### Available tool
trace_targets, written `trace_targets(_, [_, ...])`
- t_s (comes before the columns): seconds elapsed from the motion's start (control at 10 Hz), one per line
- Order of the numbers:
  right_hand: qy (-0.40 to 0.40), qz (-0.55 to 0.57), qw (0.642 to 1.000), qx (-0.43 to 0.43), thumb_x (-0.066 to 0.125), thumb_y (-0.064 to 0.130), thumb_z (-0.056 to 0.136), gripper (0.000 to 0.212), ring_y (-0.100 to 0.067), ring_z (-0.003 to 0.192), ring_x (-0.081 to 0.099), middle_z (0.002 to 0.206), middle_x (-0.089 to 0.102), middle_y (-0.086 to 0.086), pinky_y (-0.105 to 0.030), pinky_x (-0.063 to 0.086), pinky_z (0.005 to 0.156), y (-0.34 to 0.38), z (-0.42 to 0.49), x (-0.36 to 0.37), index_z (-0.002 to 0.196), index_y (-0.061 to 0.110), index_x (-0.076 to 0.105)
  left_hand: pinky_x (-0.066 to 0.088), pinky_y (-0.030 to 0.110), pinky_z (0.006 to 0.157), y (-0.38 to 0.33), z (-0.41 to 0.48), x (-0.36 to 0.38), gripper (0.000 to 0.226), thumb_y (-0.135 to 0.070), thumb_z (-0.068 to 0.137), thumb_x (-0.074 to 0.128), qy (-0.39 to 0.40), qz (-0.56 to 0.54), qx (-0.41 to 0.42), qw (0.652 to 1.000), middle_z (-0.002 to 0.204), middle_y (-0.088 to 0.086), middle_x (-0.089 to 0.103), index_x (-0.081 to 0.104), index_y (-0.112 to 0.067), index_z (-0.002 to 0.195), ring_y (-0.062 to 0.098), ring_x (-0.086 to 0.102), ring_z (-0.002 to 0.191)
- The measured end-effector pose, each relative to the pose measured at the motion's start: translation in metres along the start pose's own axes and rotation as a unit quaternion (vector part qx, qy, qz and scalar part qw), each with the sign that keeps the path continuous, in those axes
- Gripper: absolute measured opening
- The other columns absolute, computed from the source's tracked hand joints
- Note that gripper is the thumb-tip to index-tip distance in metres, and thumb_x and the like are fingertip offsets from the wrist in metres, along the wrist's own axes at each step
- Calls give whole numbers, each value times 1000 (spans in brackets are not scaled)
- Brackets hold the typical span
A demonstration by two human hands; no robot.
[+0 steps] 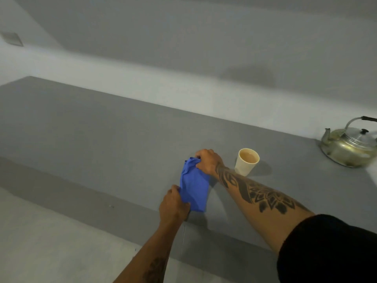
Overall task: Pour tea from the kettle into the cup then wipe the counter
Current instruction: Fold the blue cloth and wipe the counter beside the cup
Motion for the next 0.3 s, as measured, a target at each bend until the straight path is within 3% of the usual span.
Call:
trace_targets(0.2, [23,-2,999,27,50,16,88,34,-33,119,55,131,58,-14,-38,45,101,-4,-4,4,120,17,60,41,40,94,-1,-1,-6,57,-36,79,65,-39,86,40,995,125,7,49,42,-16,127,28,50,115])
trace_targets(0.3, [-5,-1,999,34,49,18,90,30,-34,117,56,128,60,-15,-39,46,99,-4,-15,-14,117,14,61,43,41,94,-14,3,-12,53,-37,83,60,-56,85,70,992,125,8,49,42,-17,128,29,51,114])
Point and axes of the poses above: each hand's wrist, its own z-axis towards the middle knuckle, its own x-axis out of the palm, y = z × x, the point moved 4 cm from there along z, towards the middle knuckle
